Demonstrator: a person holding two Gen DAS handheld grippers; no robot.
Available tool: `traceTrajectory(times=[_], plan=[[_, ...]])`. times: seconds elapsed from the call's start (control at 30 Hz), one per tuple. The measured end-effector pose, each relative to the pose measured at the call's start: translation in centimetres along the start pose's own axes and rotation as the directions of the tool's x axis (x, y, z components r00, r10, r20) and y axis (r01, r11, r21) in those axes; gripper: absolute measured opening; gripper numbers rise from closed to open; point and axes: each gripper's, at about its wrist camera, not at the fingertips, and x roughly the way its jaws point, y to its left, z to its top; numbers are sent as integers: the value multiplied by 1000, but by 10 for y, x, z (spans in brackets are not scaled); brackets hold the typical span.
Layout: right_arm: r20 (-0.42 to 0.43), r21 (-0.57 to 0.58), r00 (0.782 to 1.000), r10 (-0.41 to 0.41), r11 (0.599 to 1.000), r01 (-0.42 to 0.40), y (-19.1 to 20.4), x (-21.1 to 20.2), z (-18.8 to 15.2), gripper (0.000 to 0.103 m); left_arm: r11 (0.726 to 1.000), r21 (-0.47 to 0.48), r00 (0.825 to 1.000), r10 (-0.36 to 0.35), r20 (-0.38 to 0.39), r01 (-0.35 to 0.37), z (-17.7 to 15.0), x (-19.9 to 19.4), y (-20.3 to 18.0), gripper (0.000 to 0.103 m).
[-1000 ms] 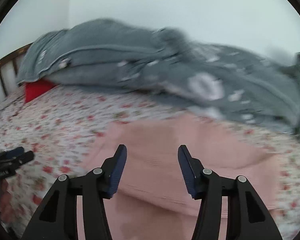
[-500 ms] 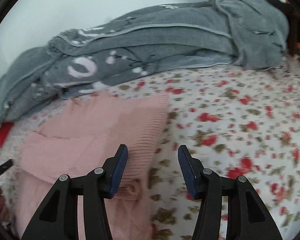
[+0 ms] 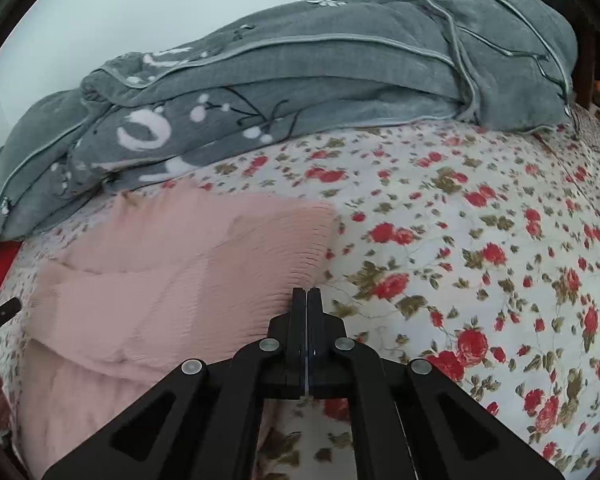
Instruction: Fold small clothes
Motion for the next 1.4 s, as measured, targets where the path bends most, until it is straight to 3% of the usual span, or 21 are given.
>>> traceTrajectory(times=[0.03, 0.1, 0.13, 0.2, 0.3, 0.43, 0.53, 0.6, 0.83, 0.93, 1.0, 1.13, 1.23, 1.3, 1.4], plan=[[42, -18, 999, 7, 1000, -6, 4, -8, 2, 7, 1000, 4, 1000, 10, -5, -10, 0, 3, -3, 80], [80, -37, 997, 23, 999, -20, 11, -16, 4, 34, 999, 16, 999, 44, -8, -44, -3, 11, -9, 78], [81, -56, 996, 28, 998, -24, 17, -15, 4, 35, 999, 19, 999, 45, -8, -45, -4, 13, -10, 76], [48, -103, 999, 2, 995, 3, 25, -4, 2, 36, 1000, 26, 1000, 18, -16, -18, -7, 16, -11, 55], [-40, -103, 997, -66, 993, 62, 24, 21, -4, 32, 999, 52, 1000, 5, -12, -4, -12, 17, -14, 42], [-10, -49, 999, -53, 997, 52, 14, 15, -5, 32, 997, 77, 1000, -11, 4, 11, -11, 17, -12, 27], [-11, -48, 998, -57, 997, 57, 13, 16, -7, 31, 998, 62, 999, -23, 22, 21, -8, 13, -8, 9], [-7, -43, 999, -54, 998, 54, 13, 15, -8, 31, 997, 60, 997, -60, 40, 57, -6, 9, -8, 6], [-4, -61, 1000, -25, 998, 25, 16, 12, -2, 32, 998, 64, 991, -33, 132, 25, 7, -6, -8, 5], [82, -87, 997, -9, 996, 16, 23, -7, 6, 32, 998, 49, 989, -55, 136, 49, 17, -8, -9, 5], [107, -106, 994, 1, 994, 10, 28, -11, 6, 39, 998, 56, 994, -16, 105, 10, 17, 3, -13, 6], [25, -156, 999, -19, 987, 23, 36, 13, -6, 39, 983, 138, 993, 122, 12, -122, 4, 30, -22, 10], [-30, -119, 998, -49, 992, 45, 29, 26, -2, 39, 969, 158, 982, 183, 50, -189, 2, 20, -26, 30], [-21, -121, 998, -53, 991, 50, 29, 26, -4, 39, 975, 153, 984, 142, 111, -159, 5, 5, -32, 50], [-12, -153, 996, -83, 985, 80, 34, 26, -6, 39, 981, 150, 983, 97, 159, -121, 3, -5, -41, 59]])
